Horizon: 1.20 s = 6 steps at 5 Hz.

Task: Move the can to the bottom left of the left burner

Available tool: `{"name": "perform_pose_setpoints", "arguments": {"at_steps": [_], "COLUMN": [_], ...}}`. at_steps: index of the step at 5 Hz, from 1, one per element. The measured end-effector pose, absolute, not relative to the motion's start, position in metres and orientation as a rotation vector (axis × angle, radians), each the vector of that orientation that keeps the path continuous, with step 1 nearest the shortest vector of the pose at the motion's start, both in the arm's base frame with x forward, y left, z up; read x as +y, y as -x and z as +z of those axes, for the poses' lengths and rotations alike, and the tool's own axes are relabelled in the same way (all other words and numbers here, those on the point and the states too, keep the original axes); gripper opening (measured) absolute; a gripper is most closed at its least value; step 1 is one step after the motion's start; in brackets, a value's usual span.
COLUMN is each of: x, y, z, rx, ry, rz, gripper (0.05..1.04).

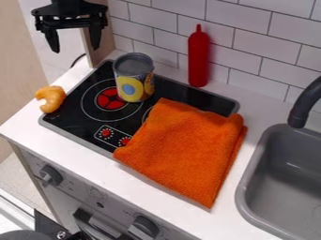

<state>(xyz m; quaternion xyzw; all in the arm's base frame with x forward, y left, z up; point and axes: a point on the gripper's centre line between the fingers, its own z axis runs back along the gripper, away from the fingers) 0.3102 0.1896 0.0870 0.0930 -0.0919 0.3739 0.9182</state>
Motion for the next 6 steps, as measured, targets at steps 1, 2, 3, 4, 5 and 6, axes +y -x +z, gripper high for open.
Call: {"name": "perform_pose_setpoints", "arguments": {"at_steps": [1,2,3,4,5,6], "x": [0.187,0.164,0.151,0.146,0.126,0.114], "y": [-0.305,-0.294,-0.298,-0.300,-0.305,-0.316], "z": [0.072,0.065,0.076,0.089,0.085,0.083], "rx": [-0.144,-0.138,-0.196,-0.239,-0.268,-0.313], "ry": [-0.189,-0.252,-0.278,-0.289,-0.374,-0.366], "rz": [0.754,0.500,0.265,0.097,-0.167,-0.436], "gripper": [0.997,0.997,0.997,0.997,0.997,0.997]}}
